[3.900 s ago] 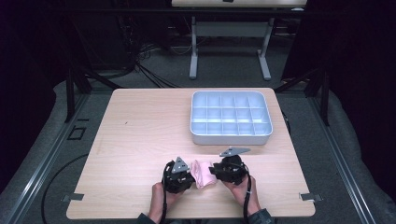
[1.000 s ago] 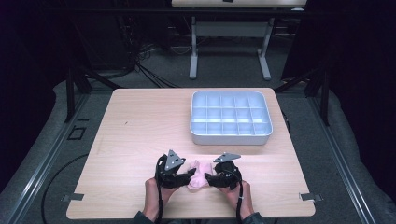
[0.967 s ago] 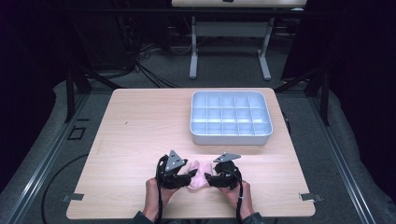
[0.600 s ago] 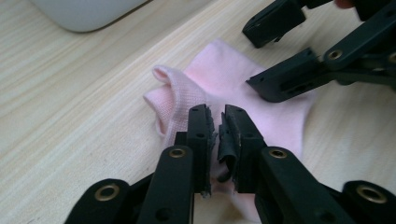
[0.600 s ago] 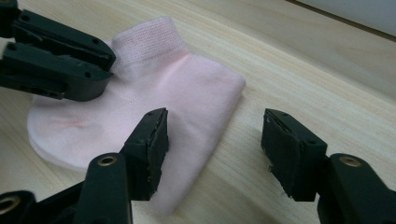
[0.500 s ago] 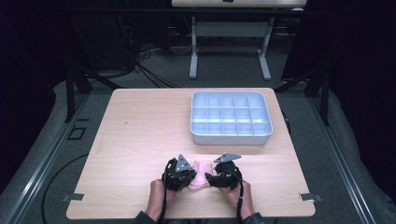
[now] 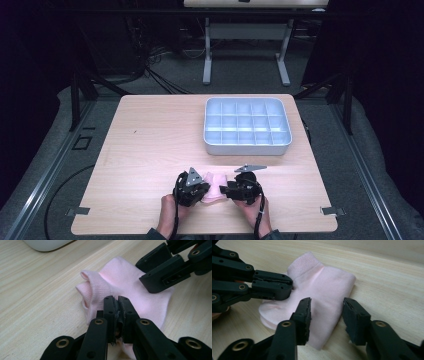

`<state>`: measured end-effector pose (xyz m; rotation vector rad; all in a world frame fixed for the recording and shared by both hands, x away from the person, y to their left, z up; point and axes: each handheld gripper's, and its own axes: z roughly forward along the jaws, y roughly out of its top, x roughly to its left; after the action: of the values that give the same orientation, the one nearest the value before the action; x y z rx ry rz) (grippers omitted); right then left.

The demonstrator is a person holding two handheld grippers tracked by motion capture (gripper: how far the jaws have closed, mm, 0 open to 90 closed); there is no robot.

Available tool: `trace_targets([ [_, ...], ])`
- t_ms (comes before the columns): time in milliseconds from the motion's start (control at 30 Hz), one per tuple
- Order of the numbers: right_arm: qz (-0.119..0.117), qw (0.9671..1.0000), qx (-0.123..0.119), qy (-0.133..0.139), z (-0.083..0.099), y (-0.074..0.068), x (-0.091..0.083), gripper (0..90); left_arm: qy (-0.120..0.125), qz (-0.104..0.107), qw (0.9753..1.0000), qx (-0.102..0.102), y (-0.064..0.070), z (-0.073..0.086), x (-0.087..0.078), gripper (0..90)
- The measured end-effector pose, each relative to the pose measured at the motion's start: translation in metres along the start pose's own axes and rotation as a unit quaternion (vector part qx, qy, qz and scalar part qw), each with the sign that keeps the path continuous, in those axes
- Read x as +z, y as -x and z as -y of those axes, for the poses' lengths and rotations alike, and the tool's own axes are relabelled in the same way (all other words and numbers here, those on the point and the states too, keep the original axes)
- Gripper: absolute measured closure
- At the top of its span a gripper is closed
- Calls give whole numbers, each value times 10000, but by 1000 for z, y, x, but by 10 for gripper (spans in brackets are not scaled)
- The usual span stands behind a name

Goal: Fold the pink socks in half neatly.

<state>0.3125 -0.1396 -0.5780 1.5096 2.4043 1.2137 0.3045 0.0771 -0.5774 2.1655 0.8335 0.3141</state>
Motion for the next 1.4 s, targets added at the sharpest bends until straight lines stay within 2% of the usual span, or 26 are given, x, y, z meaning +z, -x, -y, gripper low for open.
trace_targets([
  [67,11,10000,6,10,0,0,1,610,2,-3,10000,3,0,0,0,852],
  [100,77,9999,36,-70,-2,-1,2,706,2,-10,10000,7,1,0,0,852],
  [167,60,9999,80,-108,-3,0,3,772,6,-5,10000,2,1,0,0,852],
  [300,-14,9999,159,-60,-1,2,3,822,44,-8,10000,-44,1,-1,1,842],
  [333,9,9997,225,20,0,1,3,838,92,-5,10000,-31,2,-3,-1,766],
  [433,76,9998,164,9,0,1,0,841,106,-88,9999,52,7,-8,-3,679],
  [500,200,9998,95,17,-1,1,-4,841,123,-175,9997,126,9,-11,-4,677],
  [567,299,9995,44,8,-1,1,-8,840,176,-212,9996,117,9,-12,-5,692],
  [667,407,9992,11,19,-1,3,-15,839,88,-104,9997,199,9,-15,-3,779],
  [700,428,9991,12,25,-1,3,-17,839,-24,-7,9993,367,12,-16,2,804],
  [767,480,9988,2,34,-1,4,-21,837,-115,-6,9988,470,15,-17,8,829],
  [833,513,9987,-14,61,-2,4,-26,838,-159,60,9989,431,16,-17,14,846],
  [967,551,9985,-21,37,-2,5,-33,840,-38,154,9995,286,16,-18,19,857],
  [1067,598,9982,-38,65,-2,7,-37,843,-8,218,9994,251,17,-19,22,857],
  [1100,602,9982,-26,55,-1,7,-38,843,-11,192,9993,335,19,-21,24,857],
  [1233,639,9979,22,57,-1,12,-44,842,-5,210,9991,372,23,-24,27,857],
  [1333,570,9983,35,88,-2,13,-47,840,-3,222,9991,360,24,-25,29,858],
  [1400,488,9988,-40,94,-5,11,-48,839,15,259,9993,284,23,-24,29,858],
])
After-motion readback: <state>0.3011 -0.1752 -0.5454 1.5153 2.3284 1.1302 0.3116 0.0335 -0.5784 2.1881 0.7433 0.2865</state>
